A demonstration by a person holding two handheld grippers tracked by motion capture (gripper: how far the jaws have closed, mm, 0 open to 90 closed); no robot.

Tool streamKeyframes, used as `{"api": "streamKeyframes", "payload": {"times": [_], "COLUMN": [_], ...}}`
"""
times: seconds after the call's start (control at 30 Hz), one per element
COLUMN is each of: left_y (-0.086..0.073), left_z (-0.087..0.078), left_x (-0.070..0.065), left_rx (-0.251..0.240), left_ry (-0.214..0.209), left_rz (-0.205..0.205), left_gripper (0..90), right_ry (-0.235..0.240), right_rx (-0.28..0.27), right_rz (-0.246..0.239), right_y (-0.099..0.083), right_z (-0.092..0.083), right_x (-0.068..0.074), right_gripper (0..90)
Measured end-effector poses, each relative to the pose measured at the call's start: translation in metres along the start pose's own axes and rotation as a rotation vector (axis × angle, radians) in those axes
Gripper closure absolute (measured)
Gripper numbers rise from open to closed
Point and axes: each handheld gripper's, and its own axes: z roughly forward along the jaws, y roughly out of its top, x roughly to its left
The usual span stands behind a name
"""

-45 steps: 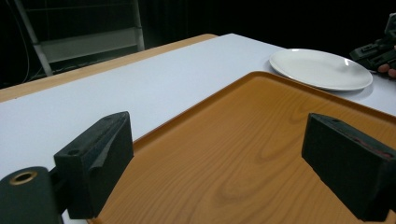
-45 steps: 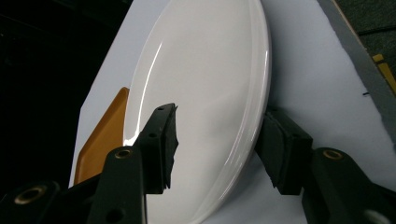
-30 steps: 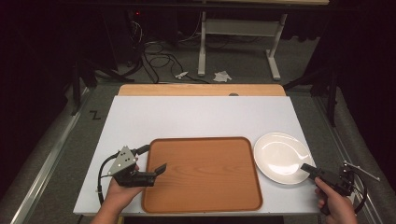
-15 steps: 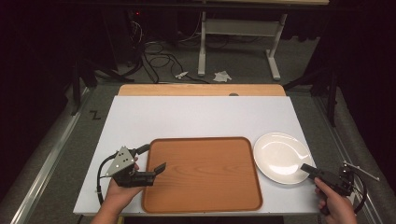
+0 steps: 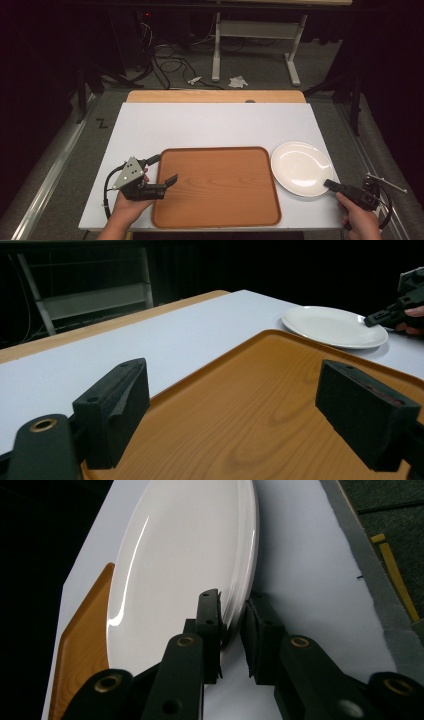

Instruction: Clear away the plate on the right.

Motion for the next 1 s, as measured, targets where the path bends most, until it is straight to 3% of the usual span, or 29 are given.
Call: {"api": "streamKeyframes", "payload": {"times": [0.13,0.27,0.33,1.0], "left_y": [0.0,0.0,0.0,0.0], "left_z": [0.0,0.0,0.0,0.0], "left_x": [0.0,0.0,0.0,0.001], "left_rx": [0.0,0.004,0.004,0.0], "left_ry": [0.002,0.002,0.002,0.01], "left_rz": [0.002,0.002,0.002,-0.004], "left_gripper": [14.7,14.7,14.7,14.7], "right_ry": [0.049,0.087,0.077,0.018], "right_rx": [-0.028,-0.082,-0.098,-0.151], "right_rz": [0.049,0.041,0.004,-0.174], "right_y": [0.001,0.004,0.006,0.005], "right_z": [-0.004,-0.011,-0.014,-0.028], "right_x": [-0.003,0.0,0.006,0.034], "right_gripper": [84.9,89.4,89.5,89.7]}}
